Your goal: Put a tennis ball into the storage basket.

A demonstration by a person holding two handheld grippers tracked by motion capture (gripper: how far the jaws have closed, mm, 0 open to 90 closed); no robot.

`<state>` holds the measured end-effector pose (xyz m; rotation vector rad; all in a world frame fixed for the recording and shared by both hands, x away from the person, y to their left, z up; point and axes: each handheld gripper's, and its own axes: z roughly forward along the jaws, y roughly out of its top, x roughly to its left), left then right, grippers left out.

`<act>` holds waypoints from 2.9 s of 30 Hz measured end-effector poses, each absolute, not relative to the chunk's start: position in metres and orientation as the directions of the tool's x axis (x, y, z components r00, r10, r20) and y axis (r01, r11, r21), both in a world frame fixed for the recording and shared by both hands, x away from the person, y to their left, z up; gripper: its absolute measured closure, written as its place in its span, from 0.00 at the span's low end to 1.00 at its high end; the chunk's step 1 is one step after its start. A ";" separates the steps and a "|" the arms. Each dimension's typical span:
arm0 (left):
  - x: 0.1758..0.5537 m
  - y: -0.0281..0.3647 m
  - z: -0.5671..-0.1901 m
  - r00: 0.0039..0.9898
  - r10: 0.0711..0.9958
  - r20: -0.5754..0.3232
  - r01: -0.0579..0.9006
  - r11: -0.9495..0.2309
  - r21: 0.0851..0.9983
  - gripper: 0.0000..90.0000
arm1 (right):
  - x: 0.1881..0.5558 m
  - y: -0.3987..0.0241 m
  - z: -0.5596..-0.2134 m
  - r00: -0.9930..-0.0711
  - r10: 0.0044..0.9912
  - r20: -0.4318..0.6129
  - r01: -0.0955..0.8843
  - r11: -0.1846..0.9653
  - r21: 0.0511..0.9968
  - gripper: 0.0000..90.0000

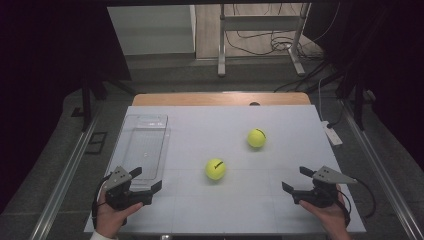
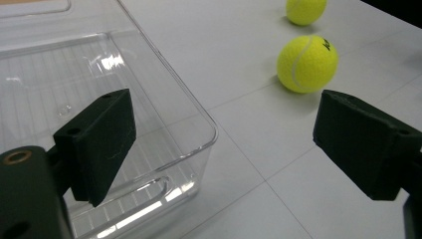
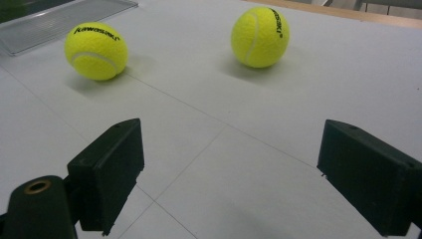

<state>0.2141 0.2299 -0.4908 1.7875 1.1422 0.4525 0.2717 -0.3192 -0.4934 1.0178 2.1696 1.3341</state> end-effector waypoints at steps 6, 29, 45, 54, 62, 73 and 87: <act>0.216 0.227 -0.493 0.514 0.844 -0.154 0.506 -0.154 0.849 0.12 | 0.271 -0.319 -0.495 -0.662 0.748 0.037 0.376 0.289 0.880 0.13; 0.215 0.223 -0.489 0.522 0.840 -0.146 0.500 -0.163 0.851 0.12 | 0.270 -0.321 -0.498 -0.651 0.758 0.034 0.395 0.299 0.869 0.13; 0.213 0.212 -0.482 0.522 0.843 -0.130 0.509 -0.186 0.841 0.13 | 0.269 -0.316 -0.496 -0.646 0.763 0.028 0.382 0.291 0.877 0.13; 0.216 0.207 -0.477 0.539 0.834 -0.119 0.511 -0.211 0.834 0.13 | 0.269 -0.315 -0.497 -0.642 0.766 0.032 0.393 0.292 0.872 0.13; 0.221 0.201 -0.469 0.545 0.829 -0.128 0.531 -0.222 0.818 0.13 | 0.269 -0.316 -0.499 -0.638 0.769 0.033 0.402 0.297 0.866 0.13; 0.228 0.194 -0.458 0.571 0.809 -0.137 0.547 -0.251 0.799 0.13 | 0.271 -0.314 -0.499 -0.640 0.768 0.031 0.407 0.304 0.862 0.13; 0.235 0.180 -0.446 0.596 0.793 -0.124 0.533 -0.275 0.800 0.12 | 0.271 -0.313 -0.500 -0.638 0.769 0.030 0.410 0.307 0.859 0.13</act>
